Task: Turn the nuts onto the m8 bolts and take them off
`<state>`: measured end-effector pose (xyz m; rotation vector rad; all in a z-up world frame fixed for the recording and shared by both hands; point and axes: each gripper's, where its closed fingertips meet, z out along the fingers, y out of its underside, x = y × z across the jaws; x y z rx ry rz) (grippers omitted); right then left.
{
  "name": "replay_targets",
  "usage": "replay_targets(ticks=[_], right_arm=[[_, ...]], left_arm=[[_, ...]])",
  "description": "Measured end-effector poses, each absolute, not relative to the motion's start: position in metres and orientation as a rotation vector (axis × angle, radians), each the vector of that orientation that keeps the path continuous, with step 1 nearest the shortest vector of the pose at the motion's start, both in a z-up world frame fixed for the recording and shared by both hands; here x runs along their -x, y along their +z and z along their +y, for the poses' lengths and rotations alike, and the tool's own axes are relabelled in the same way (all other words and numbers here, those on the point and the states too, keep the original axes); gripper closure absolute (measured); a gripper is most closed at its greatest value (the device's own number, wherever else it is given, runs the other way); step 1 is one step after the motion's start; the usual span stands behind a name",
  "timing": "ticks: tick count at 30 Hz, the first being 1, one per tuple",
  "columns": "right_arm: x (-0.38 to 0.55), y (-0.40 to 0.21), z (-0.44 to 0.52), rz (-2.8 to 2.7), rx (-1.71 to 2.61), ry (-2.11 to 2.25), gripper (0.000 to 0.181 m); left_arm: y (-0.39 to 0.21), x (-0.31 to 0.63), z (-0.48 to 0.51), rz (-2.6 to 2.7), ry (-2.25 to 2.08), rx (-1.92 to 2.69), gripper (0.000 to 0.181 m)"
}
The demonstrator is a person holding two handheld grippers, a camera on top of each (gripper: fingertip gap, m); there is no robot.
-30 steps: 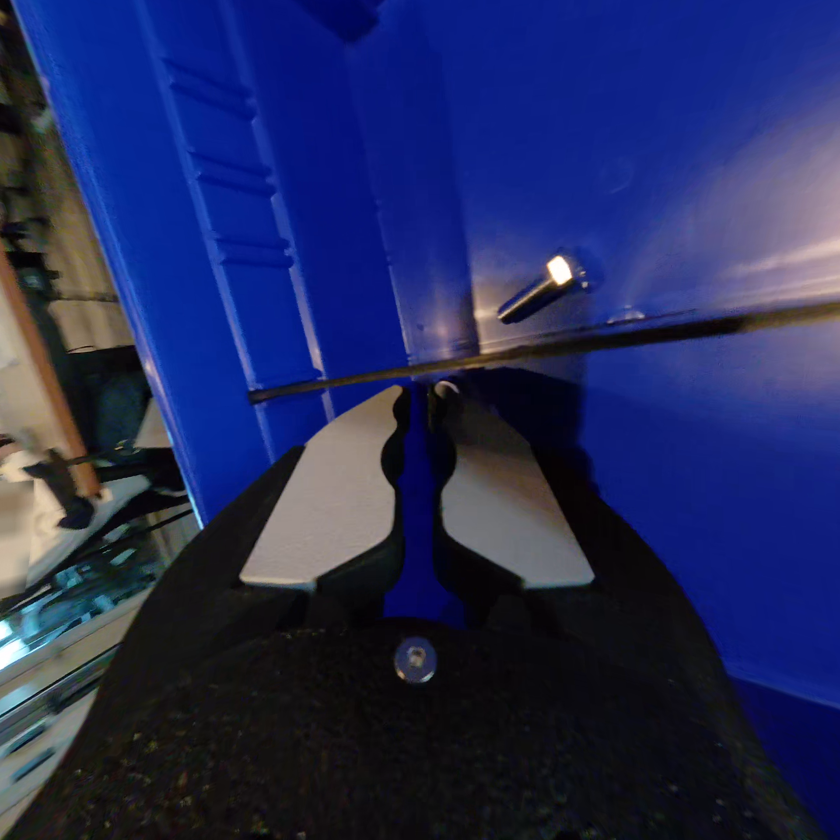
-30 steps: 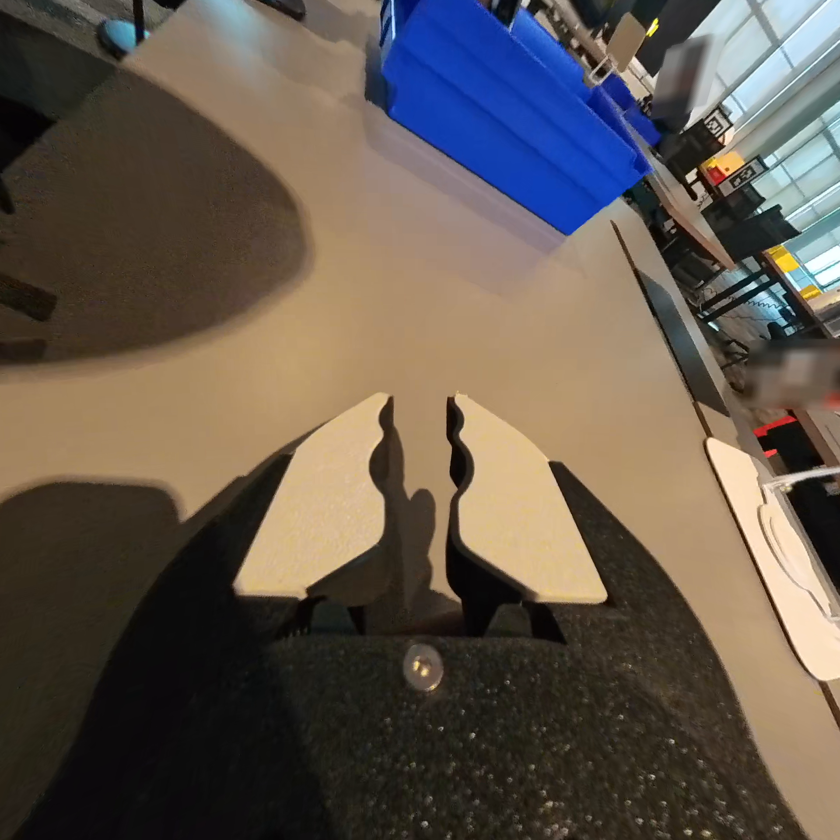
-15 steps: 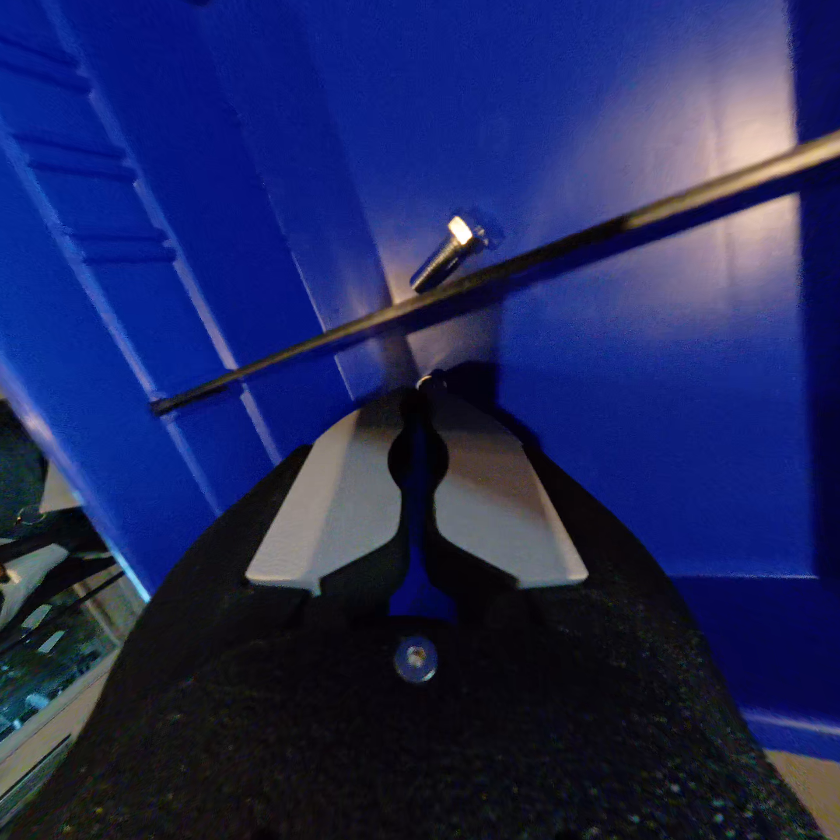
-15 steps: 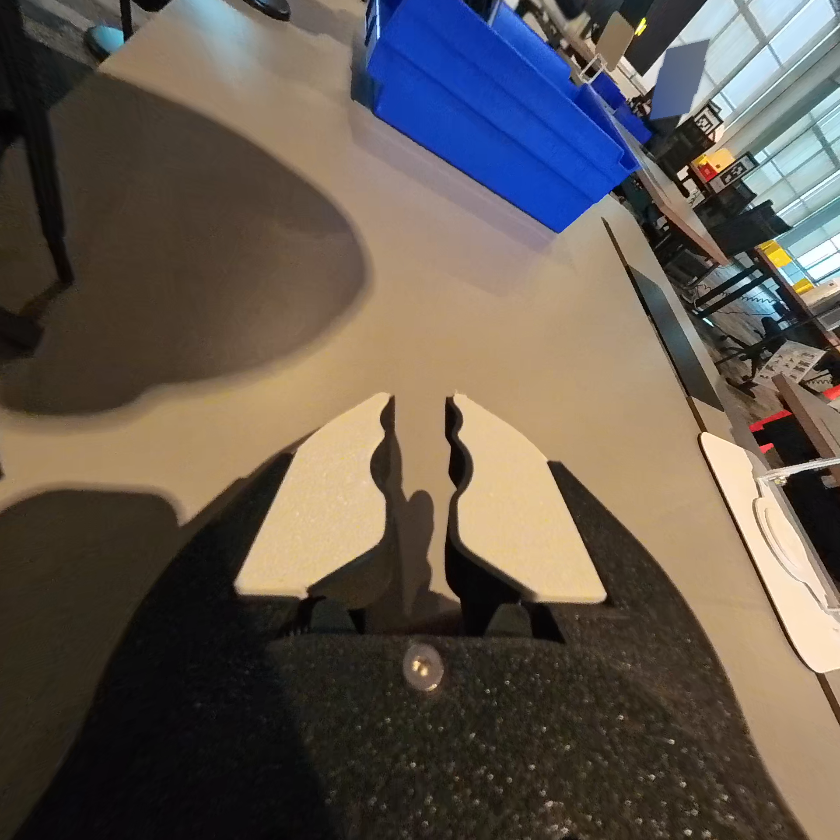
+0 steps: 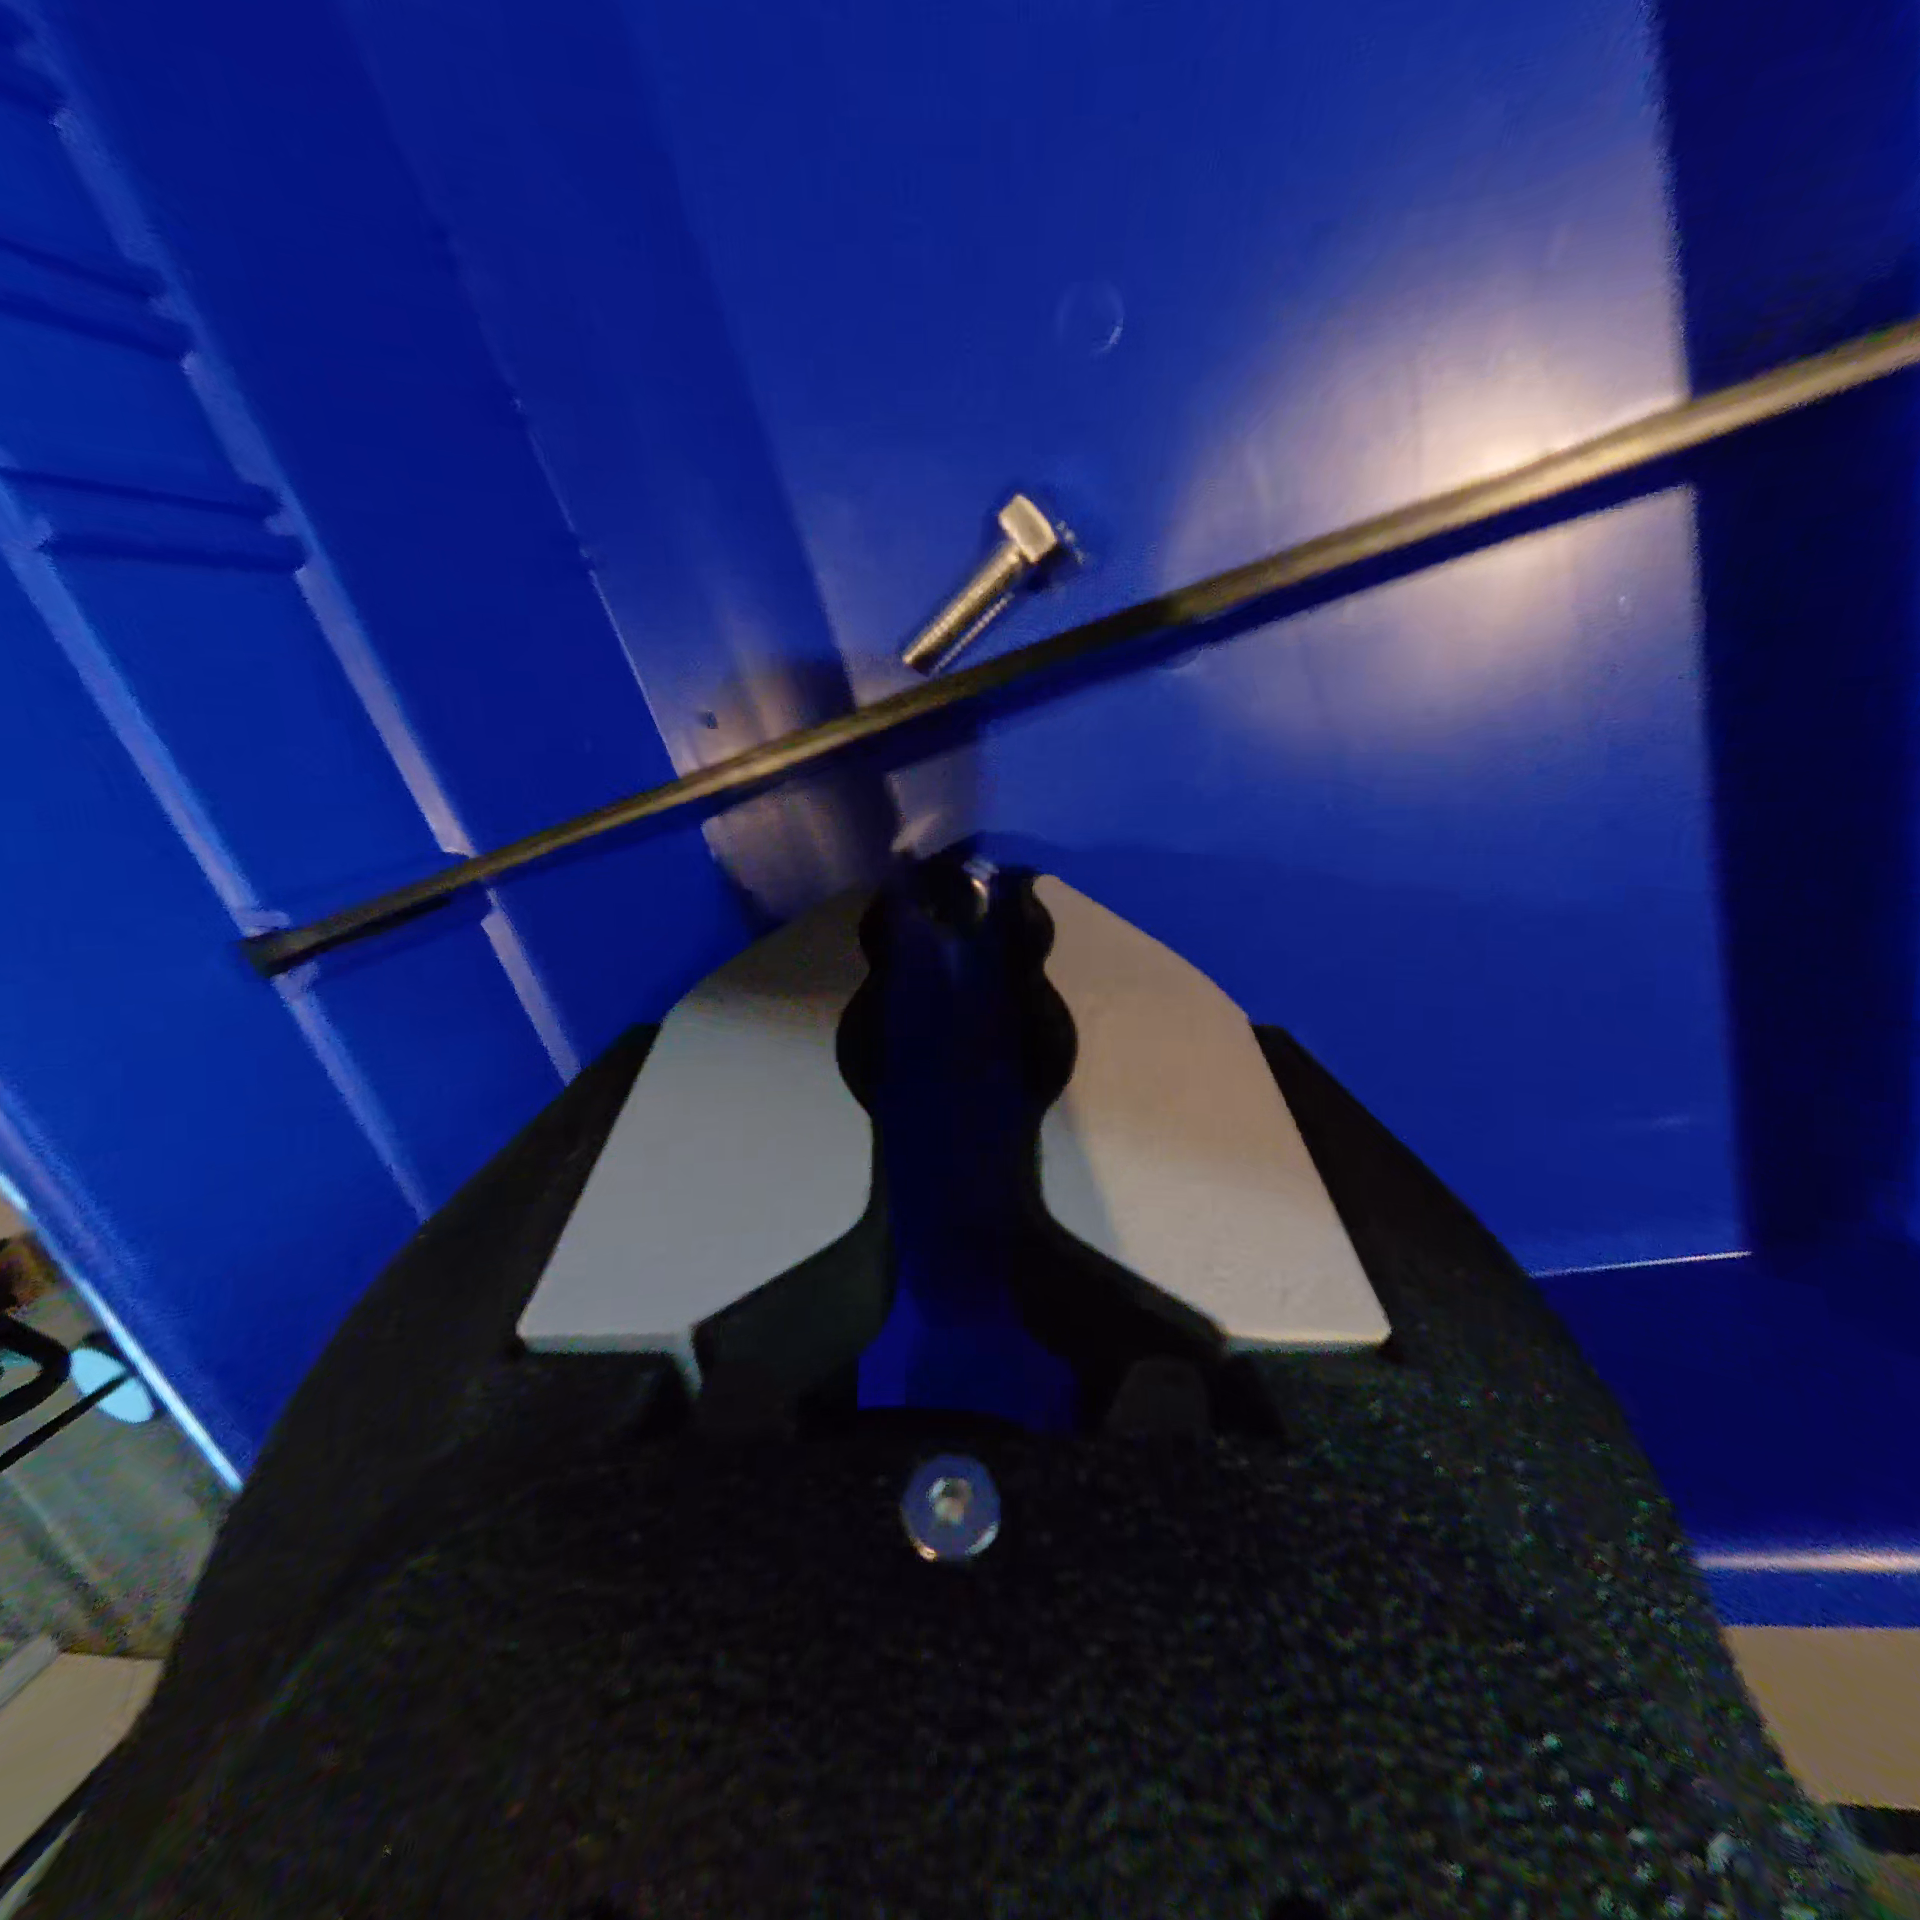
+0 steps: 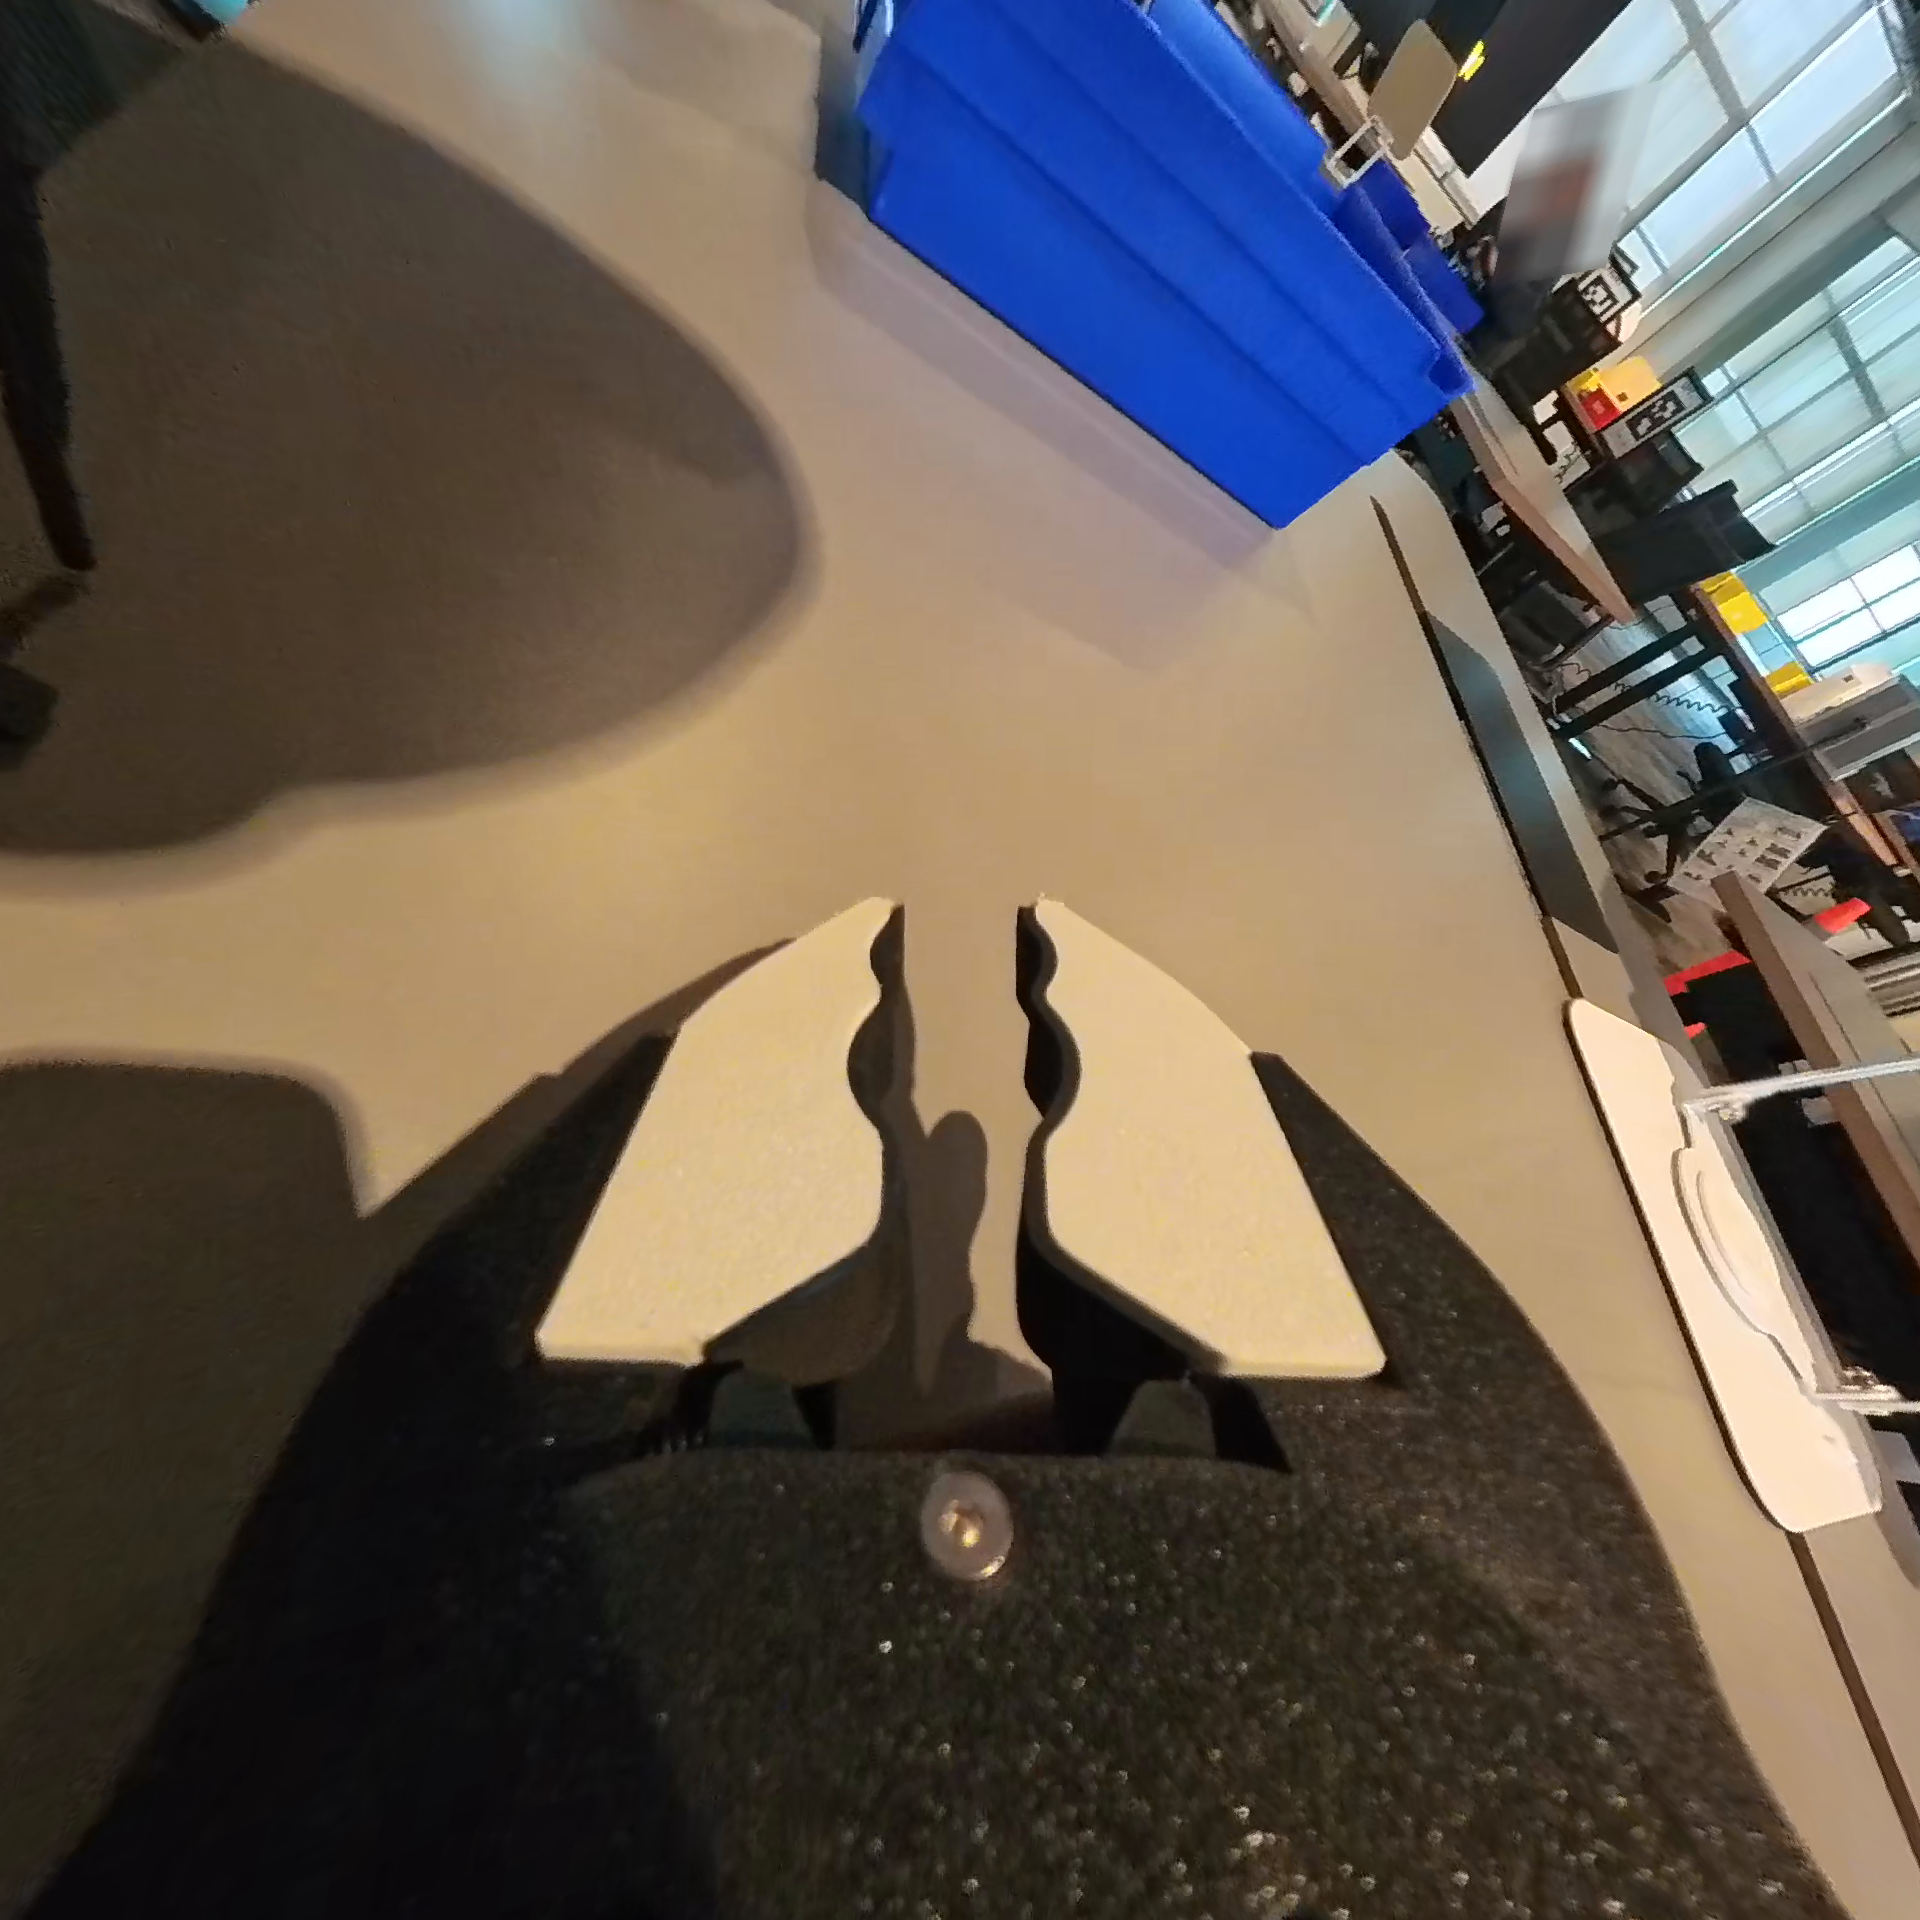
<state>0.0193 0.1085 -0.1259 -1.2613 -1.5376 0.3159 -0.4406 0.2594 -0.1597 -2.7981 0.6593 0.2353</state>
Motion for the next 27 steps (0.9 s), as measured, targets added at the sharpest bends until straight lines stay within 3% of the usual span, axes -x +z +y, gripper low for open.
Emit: replay_targets(ticks=[12,16,22,27], right_arm=[[-0.018,-0.129,0.107,-1.565,1.239,0.277,0.161],[-0.019,-0.127,0.108,-1.546,1.241,0.288,0.161],[-0.018,-0.124,0.113,-1.514,1.273,0.315,0.161],[-0.019,-0.122,0.114,-1.498,1.266,0.301,0.161]], left_arm=[[-0.162,0.436,0.256,0.566,0.036,2.795,0.167],[-0.137,0.425,0.260,0.563,0.047,2.683,0.167],[-0.033,0.275,0.239,0.960,-0.236,2.243,0.168],[-0.052,0.140,0.195,1.409,-0.425,2.069,0.167]])
